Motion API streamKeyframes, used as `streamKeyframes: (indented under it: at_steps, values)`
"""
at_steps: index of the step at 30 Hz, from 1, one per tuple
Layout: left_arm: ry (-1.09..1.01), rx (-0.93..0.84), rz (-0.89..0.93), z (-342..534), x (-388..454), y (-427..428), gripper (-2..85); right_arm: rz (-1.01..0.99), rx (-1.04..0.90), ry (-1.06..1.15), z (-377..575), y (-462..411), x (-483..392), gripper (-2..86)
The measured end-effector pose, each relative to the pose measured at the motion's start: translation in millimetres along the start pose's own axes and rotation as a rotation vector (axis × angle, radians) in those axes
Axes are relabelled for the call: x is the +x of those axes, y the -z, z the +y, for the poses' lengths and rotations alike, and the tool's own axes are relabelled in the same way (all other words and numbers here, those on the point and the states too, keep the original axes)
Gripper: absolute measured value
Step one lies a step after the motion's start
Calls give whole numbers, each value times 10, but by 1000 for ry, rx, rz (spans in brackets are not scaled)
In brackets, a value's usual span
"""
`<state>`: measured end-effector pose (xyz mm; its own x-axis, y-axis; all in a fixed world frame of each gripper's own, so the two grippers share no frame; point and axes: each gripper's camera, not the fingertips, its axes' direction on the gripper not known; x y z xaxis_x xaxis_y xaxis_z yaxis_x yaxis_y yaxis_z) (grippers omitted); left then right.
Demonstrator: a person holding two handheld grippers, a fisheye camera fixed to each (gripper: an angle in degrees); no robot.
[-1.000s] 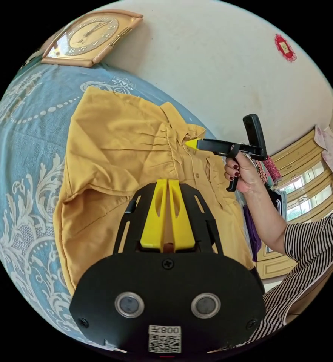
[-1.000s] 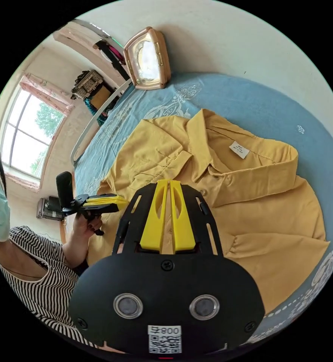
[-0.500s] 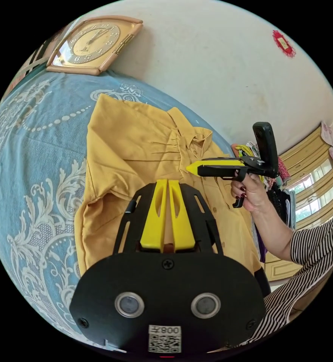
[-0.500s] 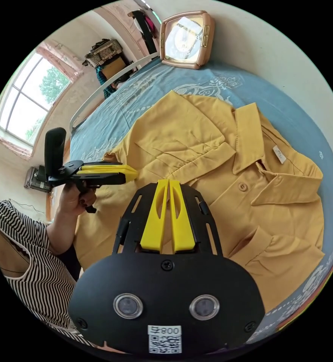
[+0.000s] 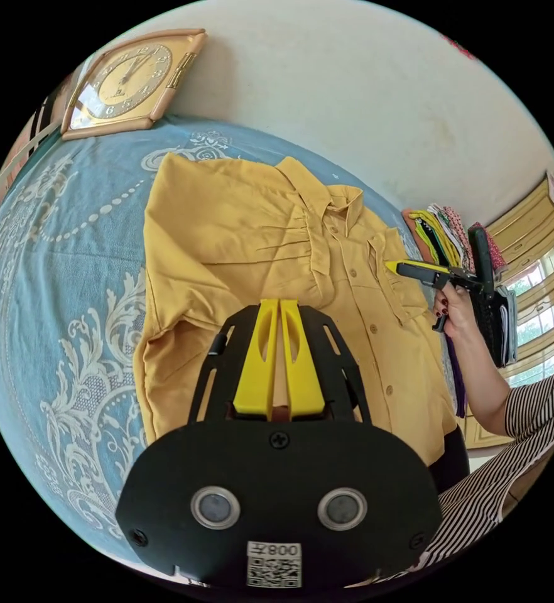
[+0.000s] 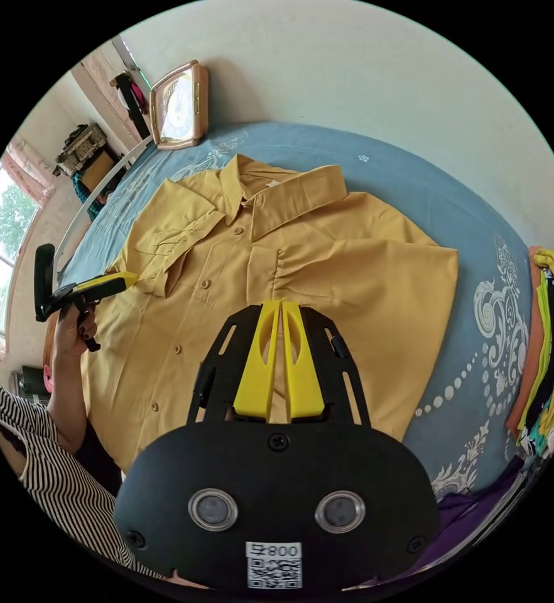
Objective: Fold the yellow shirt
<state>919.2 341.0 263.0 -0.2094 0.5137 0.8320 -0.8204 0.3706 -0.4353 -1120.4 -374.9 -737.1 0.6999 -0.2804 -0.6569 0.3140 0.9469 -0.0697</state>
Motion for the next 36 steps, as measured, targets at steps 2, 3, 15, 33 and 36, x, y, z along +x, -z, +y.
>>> streamKeyframes:
  at_steps: [2,3,15,33,36]
  values:
    - [-13,-20,-22,25,49,-2,3,15,-15,-7,-7,-79,40,1]
    - [-18,-28,-24,27,58,9,3,9,-31,-14,-6,-124,68,1]
    - [-41,-40,26,295,-18,372,4,-74,36,-62,601,318,307,1]
    - [-43,-53,85,1015,-354,761,2,-84,13,-34,2018,1071,287,1]
    - [-40,-40,104,1197,-455,881,3,-84,-1,-45,2206,1222,325,1]
